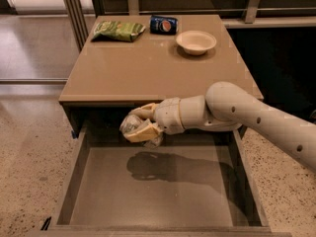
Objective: Pick 7up can from top drawer and place on counter
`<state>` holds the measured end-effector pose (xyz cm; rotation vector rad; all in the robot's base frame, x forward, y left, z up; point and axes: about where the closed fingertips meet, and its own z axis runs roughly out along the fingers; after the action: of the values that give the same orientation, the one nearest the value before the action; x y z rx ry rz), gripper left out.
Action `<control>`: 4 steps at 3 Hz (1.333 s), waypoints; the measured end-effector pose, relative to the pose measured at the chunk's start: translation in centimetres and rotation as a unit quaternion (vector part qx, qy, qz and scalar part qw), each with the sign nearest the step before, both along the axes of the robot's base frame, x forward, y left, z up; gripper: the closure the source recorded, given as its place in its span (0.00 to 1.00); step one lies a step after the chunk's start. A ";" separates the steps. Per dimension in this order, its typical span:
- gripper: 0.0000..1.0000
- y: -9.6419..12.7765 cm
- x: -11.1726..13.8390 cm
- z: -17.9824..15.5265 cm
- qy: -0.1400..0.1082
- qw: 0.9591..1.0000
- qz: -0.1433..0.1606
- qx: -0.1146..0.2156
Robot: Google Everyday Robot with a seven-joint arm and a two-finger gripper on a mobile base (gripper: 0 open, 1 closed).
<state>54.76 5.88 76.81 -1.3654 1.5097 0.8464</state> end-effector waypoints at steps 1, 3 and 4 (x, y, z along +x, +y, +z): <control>1.00 0.0 0.0 0.0 0.000 1.000 0.000 0.000; 1.00 -1.9 -1.2 6.1 -0.035 0.997 -0.040 -0.050; 1.00 -2.9 -1.2 11.0 -0.076 0.991 -0.061 -0.086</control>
Offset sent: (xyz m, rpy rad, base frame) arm -0.0163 -0.0267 0.0477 -0.0718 -0.0335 -0.1036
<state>53.54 3.02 87.84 -1.4127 1.5570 0.5326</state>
